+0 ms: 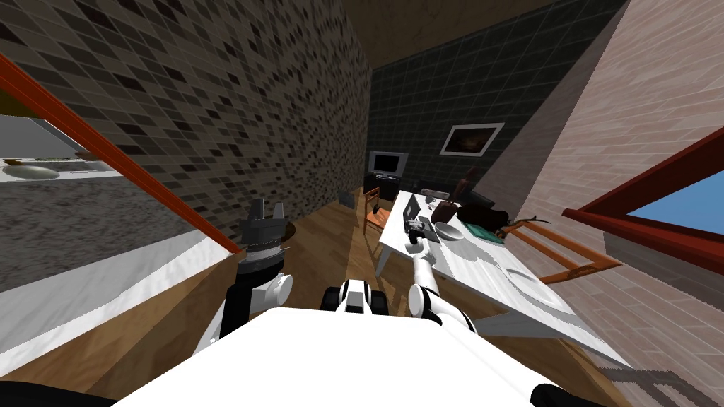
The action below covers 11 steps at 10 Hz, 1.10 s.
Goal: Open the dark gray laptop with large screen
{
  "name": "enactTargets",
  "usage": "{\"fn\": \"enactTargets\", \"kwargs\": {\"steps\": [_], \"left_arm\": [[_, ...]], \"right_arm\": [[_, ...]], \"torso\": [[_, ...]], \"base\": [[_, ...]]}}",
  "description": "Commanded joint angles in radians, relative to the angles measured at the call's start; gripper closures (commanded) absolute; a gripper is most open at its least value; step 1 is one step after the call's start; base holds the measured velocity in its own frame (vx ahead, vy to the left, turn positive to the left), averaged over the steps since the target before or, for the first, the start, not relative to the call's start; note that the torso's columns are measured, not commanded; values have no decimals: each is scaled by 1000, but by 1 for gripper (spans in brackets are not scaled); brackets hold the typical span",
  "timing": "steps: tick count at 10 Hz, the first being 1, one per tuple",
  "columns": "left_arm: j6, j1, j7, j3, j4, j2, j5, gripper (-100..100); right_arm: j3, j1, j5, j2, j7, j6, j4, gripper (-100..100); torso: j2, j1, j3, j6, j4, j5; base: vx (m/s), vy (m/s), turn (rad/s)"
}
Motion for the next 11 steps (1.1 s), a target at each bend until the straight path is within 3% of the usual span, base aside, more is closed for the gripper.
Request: {"fn": "enactTargets", "kwargs": {"steps": [1,2,3,4,6,7,9,10,11], "left_arm": [[0,0,0,0,0,0,0,0],[0,0,0,0,0,0,0,0],[0,0,0,0,0,0,0,0],[0,0,0,0,0,0,0,0],[0,0,0,0,0,0,0,0],[0,0,0,0,0,0,0,0],[0,0,0,0,0,0,0,0],[0,0,0,0,0,0,0,0],[0,0,0,0,0,0,0,0]], "right_arm": [[-99,-38,-65,19,84,-54,58,100],[-104,-38,-65,19,106,-54,58,100],[-148,-88,-108,41,141,-114,102,100],[-185,-88,-128,41,171,-119,117,100],[-200,-88,-128,41,200,-119,117,100],[-233,-137,-179,62,236,-172,153,100],[-295,-137,-190,62,294,-185,176,100],[-333,-187,-237,84,329,-244,223,100],[-348,-187,-253,84,345,-250,230,100]], "torso": [[0,0,0,-5,0,-1],[1,0,1,-3,-1,-1],[1,0,1,-1,-1,-1],[1,1,1,-5,0,-1],[2,2,1,-1,-1,-1],[2,2,1,-1,-1,-1],[2,4,1,-7,0,-1],[2,4,1,-4,-2,-1],[3,5,2,-8,0,-1]], "base": [[-35,-20,51],[-16,-12,22],[-43,-19,9],[-47,-30,35],[-9,-9,21],[-37,-16,-14],[-30,-25,45],[-45,-21,5],[-47,-21,17]]}}
